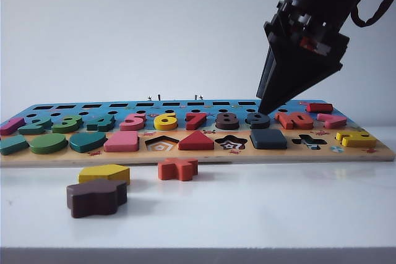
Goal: Insert the cube into the slot.
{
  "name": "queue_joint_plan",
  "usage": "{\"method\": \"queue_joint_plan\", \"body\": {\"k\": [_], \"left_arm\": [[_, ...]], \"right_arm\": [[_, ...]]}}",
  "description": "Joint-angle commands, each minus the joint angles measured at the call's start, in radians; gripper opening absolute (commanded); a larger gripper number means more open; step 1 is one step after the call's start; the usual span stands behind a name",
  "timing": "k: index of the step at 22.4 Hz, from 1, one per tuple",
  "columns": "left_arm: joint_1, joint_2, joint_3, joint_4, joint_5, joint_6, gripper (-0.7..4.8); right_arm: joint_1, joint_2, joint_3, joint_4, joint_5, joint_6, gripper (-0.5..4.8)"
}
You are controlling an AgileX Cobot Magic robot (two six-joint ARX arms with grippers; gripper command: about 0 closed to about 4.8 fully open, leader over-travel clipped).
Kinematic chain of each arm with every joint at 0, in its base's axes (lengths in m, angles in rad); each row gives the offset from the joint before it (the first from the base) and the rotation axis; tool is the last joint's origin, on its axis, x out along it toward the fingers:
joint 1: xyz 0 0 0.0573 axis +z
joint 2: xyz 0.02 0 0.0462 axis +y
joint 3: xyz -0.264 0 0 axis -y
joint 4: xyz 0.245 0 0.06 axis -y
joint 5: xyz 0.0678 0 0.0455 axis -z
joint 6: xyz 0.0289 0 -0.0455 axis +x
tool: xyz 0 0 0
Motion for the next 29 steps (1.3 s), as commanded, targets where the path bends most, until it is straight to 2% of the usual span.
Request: {"method": "queue_joint_plan", "body": {"k": [1,4,8,11,20,24,25,27,28,29], "left_arm": [[-0.001,0.001,0.003,0.013,0.008,0.004,0.17],[-0.001,0.001,0.003,0.013,0.008,0.004,0.17],[-0.001,0.001,0.003,0.013,0.008,0.003,0.17],[-0.001,0.001,0.003,0.014,0.008,0.003,0.17],[-0.001,0.0,0.003,0.014,0.008,0.003,0.17],[-0.001,0.0,0.003,0.014,0.008,0.004,0.17],[-0.001,0.0,0.003,0.014,0.008,0.004,0.17],[-0.001,-0.005,0.003,0.014,0.008,0.004,0.17],[-0.001,-0.006,0.003,0.014,0.007,0.004,0.17],[-0.001,-0.011,0.002,0.014,0.007,0.004,0.17]], "right_arm": [[0.001,-0.056,0.003,0.047,-0.019,0.143,2.57],[-0.002,-0.107,0.001,0.09,-0.019,0.273,2.57],[-0.03,-0.213,-0.038,0.225,-0.023,0.533,2.57],[-0.067,-0.289,-0.116,0.335,-0.023,0.638,2.57],[-0.214,-0.511,-0.35,0.469,-0.022,0.73,2.48],[-0.293,-0.633,-0.463,0.528,-0.022,0.731,2.04],[-0.307,-0.651,-0.476,0.528,-0.022,0.731,1.78],[-0.34,-0.695,-0.505,0.529,-0.019,0.727,0.98],[-0.349,-0.707,-0.514,0.533,-0.019,0.727,0.83],[-0.369,-0.736,-0.535,0.544,-0.019,0.727,0.13]]}}
